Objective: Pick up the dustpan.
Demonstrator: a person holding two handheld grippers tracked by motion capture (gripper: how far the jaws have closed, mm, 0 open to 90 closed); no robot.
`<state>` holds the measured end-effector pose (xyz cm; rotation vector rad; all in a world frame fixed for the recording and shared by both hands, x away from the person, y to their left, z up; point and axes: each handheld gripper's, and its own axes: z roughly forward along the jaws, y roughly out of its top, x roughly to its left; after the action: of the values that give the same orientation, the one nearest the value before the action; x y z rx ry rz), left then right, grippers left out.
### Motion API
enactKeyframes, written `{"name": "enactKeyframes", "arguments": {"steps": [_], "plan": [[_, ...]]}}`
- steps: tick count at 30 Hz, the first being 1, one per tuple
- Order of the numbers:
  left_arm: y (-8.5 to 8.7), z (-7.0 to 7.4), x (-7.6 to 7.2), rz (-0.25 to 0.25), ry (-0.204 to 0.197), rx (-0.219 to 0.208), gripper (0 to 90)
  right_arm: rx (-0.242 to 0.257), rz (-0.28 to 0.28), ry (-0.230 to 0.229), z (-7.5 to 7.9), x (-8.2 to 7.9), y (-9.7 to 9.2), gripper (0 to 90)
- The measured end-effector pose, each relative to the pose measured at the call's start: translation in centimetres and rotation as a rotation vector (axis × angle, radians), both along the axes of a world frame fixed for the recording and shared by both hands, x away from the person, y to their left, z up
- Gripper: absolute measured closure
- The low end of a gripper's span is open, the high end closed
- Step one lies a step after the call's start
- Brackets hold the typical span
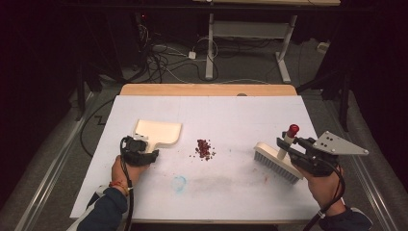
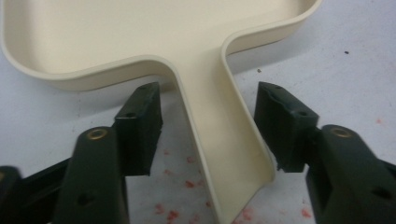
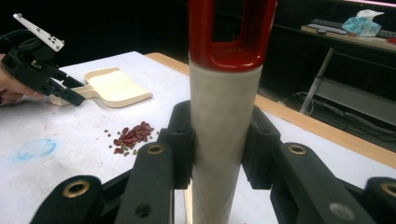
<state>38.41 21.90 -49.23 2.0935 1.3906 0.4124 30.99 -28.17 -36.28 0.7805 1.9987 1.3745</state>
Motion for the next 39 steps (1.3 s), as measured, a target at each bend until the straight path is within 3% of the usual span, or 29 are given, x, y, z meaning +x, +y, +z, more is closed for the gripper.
{"name": "enactKeyframes", "arguments": {"steps": [5,15,21,24,26,39], "plan": [[0.3,0.0,-0.1,-0.011,-0.013,-0.007,63.0,-0.001,0.011,0.006,-0.1,0.1,0.2,69.1],[1.0,0.3,-0.4,-0.052,-0.043,0.031,63.5,0.004,0.021,0.014,-0.2,0.7,0.6,69.1],[1.5,0.8,-1.5,-0.060,-0.090,0.055,63.7,0.004,0.020,0.023,-0.4,1.0,0.8,69.1],[1.6,0.9,-1.9,-0.077,-0.100,0.053,63.7,-0.003,0.024,0.022,-0.4,1.0,0.8,69.1],[1.5,1.3,-2.5,-0.099,-0.117,0.074,63.7,0.000,0.021,0.019,-0.4,1.1,0.8,69.2],[2.7,1.7,-5.6,-0.131,-0.119,0.031,63.6,0.020,0.020,0.009,0.0,2.3,1.2,69.3]]}}
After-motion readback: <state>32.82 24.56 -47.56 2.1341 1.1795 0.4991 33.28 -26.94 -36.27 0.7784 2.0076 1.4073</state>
